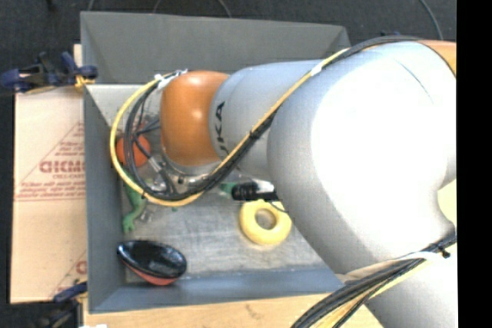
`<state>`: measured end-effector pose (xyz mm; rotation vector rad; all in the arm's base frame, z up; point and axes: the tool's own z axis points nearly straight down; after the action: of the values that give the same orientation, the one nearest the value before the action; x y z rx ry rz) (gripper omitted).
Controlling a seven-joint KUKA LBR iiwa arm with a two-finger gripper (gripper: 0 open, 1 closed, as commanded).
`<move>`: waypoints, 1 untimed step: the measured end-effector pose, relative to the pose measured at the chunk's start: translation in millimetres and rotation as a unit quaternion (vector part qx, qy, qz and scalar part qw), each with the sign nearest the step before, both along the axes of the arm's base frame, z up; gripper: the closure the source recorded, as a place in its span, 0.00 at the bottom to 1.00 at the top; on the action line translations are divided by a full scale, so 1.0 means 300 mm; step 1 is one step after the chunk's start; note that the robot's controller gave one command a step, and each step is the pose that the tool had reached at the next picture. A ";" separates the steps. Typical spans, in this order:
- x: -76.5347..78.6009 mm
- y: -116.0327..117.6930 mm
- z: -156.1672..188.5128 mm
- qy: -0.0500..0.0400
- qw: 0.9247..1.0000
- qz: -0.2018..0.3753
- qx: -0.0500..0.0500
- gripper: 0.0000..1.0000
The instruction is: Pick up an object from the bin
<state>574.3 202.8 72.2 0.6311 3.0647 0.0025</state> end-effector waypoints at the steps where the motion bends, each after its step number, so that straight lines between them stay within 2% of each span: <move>1: 0.000 -0.001 0.000 0.000 1.000 0.000 0.000 1.00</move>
Offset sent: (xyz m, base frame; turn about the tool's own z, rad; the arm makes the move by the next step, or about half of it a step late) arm -0.0001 0.0001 0.0565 0.0000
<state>574.4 202.6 72.2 0.6321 3.0643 0.0024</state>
